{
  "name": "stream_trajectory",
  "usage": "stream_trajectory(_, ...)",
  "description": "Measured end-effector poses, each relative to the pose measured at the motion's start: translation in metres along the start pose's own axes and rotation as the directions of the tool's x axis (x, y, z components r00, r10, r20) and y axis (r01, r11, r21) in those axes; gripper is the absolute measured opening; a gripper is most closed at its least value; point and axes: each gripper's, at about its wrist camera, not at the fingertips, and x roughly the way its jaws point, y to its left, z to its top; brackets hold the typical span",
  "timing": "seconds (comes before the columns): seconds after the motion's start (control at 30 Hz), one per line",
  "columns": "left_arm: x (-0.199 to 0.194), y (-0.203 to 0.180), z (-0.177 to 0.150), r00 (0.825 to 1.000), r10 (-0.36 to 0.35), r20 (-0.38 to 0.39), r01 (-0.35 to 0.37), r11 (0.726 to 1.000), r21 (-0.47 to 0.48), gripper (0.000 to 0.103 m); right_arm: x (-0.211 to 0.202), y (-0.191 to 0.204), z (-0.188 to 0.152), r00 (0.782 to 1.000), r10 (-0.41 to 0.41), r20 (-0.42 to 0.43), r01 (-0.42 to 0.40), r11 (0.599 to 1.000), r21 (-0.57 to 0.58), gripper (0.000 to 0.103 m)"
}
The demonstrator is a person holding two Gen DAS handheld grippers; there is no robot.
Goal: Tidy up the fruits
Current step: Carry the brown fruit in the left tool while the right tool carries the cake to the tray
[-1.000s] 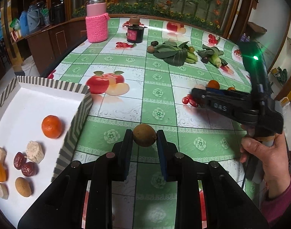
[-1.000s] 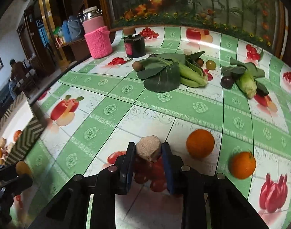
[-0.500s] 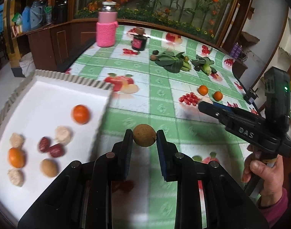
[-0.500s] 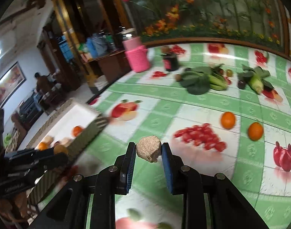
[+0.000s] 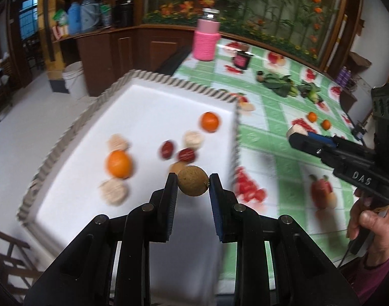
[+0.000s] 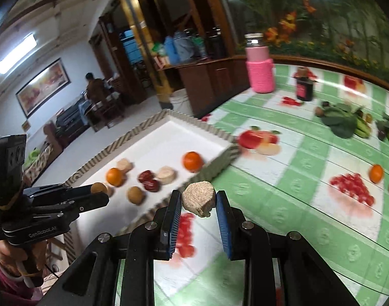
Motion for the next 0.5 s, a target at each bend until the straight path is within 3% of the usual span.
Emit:
stream_trajectory(0.23, 0.0, 0.027, -0.018, 0.999, 0.04, -0.013, -0.04, 0.998, -0.041, 0.024, 0.025, 0.035, 0.006, 0.998, 0.037, -0.044, -0.04, 0.998, -0.058, 0.027)
stream_trajectory(0.5, 0.01, 0.034, -0.033, 0.998, 0.036, -0.049, -0.038, 0.998, -0.045, 0.024, 0.05, 0.049, 0.015, 0.995, 0.057, -0.085, -0.064, 0.995, -0.081, 0.027)
